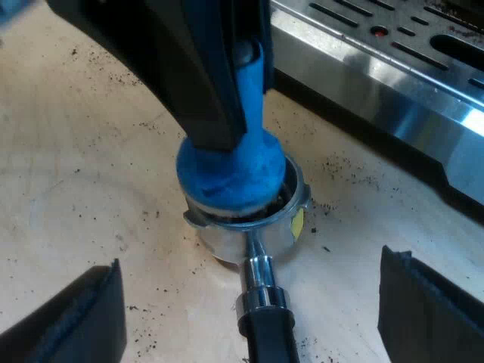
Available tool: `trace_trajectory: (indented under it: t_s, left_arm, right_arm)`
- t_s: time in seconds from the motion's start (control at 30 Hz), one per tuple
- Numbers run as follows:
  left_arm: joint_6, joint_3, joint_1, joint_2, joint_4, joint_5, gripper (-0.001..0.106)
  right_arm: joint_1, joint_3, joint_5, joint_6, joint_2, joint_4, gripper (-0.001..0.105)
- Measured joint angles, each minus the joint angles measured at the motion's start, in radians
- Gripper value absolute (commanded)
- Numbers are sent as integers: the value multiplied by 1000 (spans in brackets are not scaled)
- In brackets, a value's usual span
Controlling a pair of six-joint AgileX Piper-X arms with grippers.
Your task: Grind coffee beans and then tamp
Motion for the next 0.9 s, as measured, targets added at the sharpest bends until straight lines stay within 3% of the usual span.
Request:
trace_trajectory:
  t_s: [0.37, 0.57, 0.77, 0.9]
  left_arm:
    - [-31, 0, 0, 11, -49, -1, 0]
    - [-31, 0, 0, 11, -40, -53, 0]
    - [-39, 0, 0, 11, -33, -52, 0]
    - [-38, 0, 0, 11, -17, -15, 0]
  right_arm:
    - [0, 0, 0, 0, 0, -20, 70]
    - [0, 0, 0, 0, 0, -26, 70]
    - [0, 0, 0, 0, 0, -26, 70]
    - [0, 0, 0, 0, 0, -26, 70]
